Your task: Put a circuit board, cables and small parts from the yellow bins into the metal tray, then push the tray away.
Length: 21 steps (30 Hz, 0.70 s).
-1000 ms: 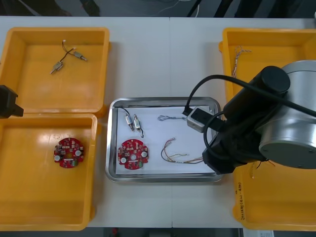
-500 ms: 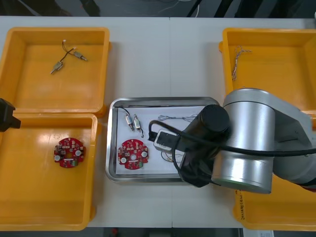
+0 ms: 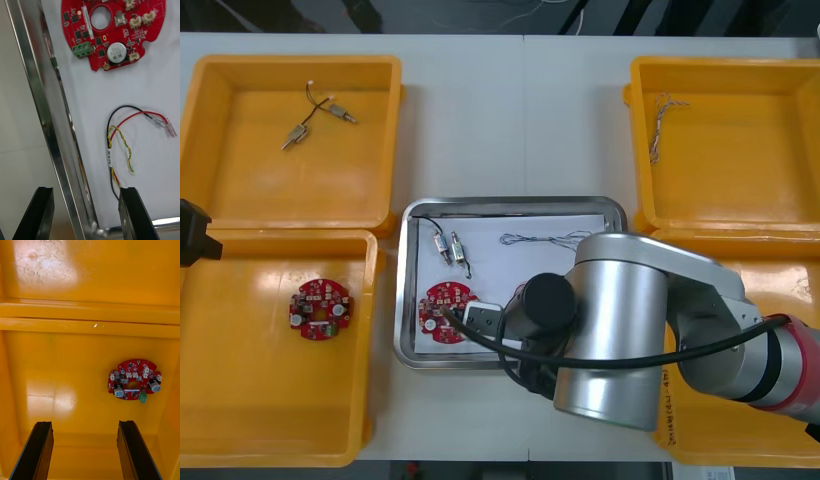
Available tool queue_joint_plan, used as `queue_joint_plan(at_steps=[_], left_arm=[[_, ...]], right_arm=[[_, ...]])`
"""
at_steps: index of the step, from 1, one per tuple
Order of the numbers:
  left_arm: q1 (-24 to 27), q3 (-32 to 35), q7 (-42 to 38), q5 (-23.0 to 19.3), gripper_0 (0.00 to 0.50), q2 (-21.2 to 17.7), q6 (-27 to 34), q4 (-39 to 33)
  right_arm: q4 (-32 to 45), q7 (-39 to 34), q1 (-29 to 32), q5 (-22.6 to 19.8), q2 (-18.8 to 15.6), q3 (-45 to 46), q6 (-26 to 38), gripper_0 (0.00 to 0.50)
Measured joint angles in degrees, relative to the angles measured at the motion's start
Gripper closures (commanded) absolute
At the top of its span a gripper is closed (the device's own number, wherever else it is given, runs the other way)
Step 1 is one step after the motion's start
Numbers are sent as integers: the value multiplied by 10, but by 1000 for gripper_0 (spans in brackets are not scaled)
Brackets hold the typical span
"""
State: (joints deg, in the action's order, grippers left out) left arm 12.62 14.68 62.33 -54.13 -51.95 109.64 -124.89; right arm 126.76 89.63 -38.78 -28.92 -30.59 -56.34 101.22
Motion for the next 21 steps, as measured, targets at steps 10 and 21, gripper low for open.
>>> queue_joint_plan(at_steps=[10,21], left_arm=[[0,0,0,0,0,0,0,0],[0,0,0,0,0,0,0,-1]], right_arm=[[-17,0,-1,40,32,-53,20,0],[-91,1,-1,39,55,-59,5,0]])
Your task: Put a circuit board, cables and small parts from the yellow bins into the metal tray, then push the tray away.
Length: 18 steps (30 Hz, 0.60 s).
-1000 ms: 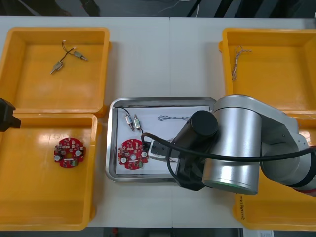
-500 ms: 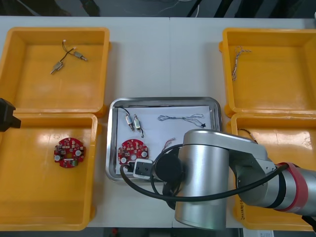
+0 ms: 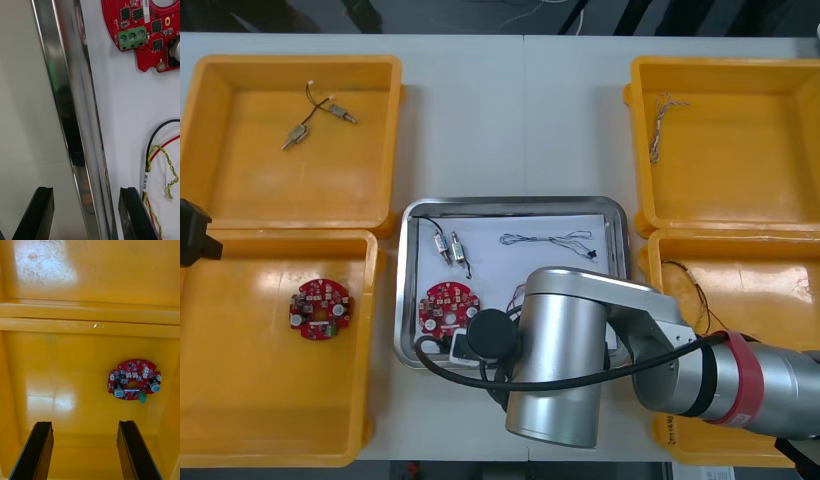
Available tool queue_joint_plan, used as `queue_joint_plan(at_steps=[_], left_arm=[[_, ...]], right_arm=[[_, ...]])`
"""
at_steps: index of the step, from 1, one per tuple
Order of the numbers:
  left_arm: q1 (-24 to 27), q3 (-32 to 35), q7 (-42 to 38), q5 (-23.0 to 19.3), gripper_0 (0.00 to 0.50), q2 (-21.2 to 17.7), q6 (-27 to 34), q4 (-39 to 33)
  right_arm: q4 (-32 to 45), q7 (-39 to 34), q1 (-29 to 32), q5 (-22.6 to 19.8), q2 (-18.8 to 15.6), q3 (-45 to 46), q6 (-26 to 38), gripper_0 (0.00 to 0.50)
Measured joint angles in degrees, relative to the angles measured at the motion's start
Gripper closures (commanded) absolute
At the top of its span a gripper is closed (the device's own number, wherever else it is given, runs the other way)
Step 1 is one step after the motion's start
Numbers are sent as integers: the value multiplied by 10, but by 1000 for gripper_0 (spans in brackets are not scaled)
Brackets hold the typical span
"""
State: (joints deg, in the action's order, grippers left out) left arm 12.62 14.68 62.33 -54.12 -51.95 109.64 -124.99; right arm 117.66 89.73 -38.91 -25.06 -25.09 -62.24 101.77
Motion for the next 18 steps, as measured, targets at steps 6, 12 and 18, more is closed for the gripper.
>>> queue_joint_plan(at_steps=[6,12,18], left_arm=[[0,0,0,0,0,0,0,0],[0,0,0,0,0,0,0,0],[0,0,0,0,0,0,0,0]], right_arm=[[-18,3,0,0,5,-2,-20,0],[-23,3,0,9,6,-15,-33,0],[-24,3,1,26,7,-34,-44,0]])
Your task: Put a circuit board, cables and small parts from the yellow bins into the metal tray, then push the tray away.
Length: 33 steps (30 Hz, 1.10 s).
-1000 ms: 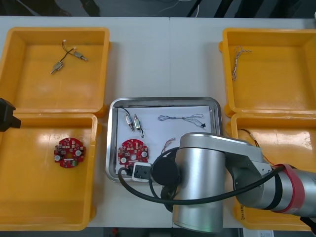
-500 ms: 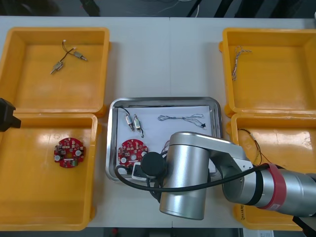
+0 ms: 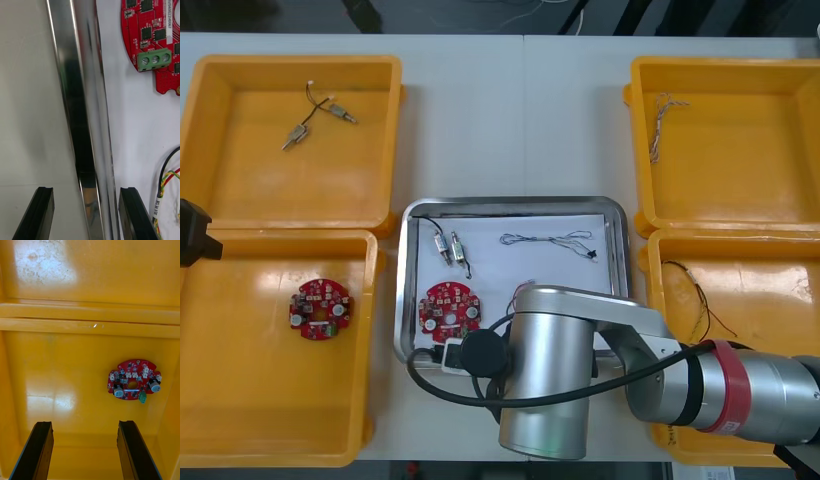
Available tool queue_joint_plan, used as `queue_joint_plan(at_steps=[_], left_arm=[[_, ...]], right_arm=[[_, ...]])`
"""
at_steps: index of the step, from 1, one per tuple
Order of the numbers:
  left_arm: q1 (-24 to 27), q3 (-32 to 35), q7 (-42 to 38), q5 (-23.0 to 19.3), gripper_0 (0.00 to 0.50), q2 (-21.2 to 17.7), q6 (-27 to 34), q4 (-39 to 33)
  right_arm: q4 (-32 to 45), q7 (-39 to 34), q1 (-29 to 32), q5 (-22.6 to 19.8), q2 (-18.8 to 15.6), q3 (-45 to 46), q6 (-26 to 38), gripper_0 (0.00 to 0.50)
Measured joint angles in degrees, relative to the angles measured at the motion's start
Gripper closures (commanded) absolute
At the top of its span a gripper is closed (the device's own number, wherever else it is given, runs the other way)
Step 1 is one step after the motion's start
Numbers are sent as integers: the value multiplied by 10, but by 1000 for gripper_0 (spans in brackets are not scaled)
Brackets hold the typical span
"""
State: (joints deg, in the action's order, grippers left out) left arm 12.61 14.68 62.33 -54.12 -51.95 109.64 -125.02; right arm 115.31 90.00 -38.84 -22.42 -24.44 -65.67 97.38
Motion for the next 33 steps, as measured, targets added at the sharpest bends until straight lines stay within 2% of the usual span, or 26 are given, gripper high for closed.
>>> queue_joint_plan(at_steps=[8,21,33], left_arm=[[0,0,0,0,0,0,0,0],[0,0,0,0,0,0,0,0],[0,0,0,0,0,0,0,0]], right_arm=[[0,0,5,40,11,-17,-19,0],[-10,0,12,61,11,-29,-60,0],[-11,0,13,62,0,-32,-62,0]])
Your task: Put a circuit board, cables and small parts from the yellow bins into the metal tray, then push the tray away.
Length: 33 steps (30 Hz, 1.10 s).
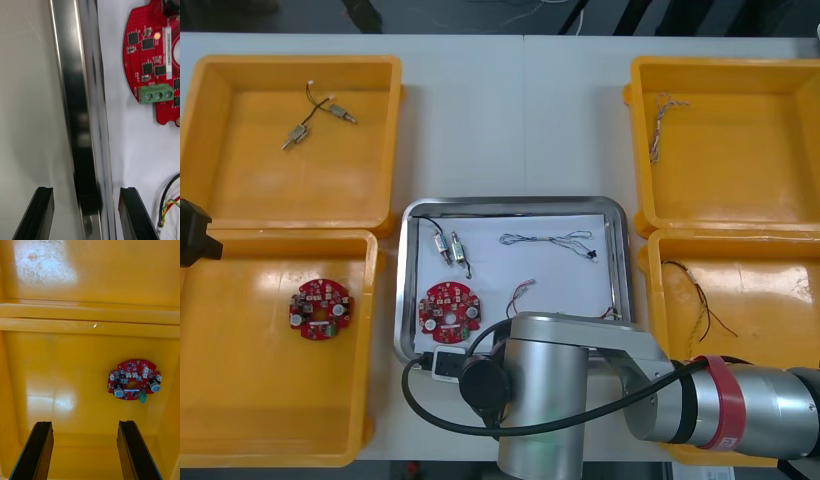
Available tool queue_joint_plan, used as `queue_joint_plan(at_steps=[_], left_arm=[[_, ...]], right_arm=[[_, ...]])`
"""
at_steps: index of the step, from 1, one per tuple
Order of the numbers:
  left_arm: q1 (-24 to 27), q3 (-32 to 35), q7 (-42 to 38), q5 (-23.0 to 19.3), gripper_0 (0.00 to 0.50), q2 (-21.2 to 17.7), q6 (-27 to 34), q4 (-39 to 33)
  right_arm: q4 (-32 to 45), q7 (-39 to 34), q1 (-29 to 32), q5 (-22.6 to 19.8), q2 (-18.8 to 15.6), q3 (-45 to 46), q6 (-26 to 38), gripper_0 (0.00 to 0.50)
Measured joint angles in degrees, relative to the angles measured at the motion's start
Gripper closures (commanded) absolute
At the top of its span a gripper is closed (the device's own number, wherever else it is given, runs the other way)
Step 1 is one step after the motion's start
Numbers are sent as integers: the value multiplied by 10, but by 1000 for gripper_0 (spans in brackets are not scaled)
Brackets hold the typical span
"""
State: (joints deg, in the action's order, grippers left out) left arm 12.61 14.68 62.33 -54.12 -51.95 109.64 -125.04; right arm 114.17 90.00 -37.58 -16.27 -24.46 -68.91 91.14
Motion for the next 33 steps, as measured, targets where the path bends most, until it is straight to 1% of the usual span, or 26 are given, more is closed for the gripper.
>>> queue_joint_plan(at_steps=[5,9,11,19,20,21,22,23,28,30,33], left_arm=[[0,0,0,0,0,0,0,0],[0,0,0,0,0,0,0,0],[0,0,0,0,0,0,0,0],[0,0,0,0,0,0,0,0],[0,0,0,0,0,0,0,0],[0,0,0,0,0,0,0,0],[0,0,0,0,0,0,0,0],[0,0,0,0,0,0,0,0],[0,0,0,0,0,0,0,0],[0,0,0,0,0,0,0,0],[0,0,0,0,0,0,0,0]], right_arm=[[0,0,0,0,-10,0,0,0],[0,0,0,0,-10,-1,0,0],[0,0,0,0,-10,-1,0,26],[0,0,0,0,-10,-3,6,30],[0,0,0,0,-10,-3,8,49],[0,0,0,0,-10,-3,10,84],[0,0,0,0,-10,-3,11,102],[1,0,0,0,-10,-3,12,110],[1,0,0,0,-10,-3,14,181],[1,0,0,0,-10,-3,15,224],[3,0,0,0,-10,-3,15,231]])
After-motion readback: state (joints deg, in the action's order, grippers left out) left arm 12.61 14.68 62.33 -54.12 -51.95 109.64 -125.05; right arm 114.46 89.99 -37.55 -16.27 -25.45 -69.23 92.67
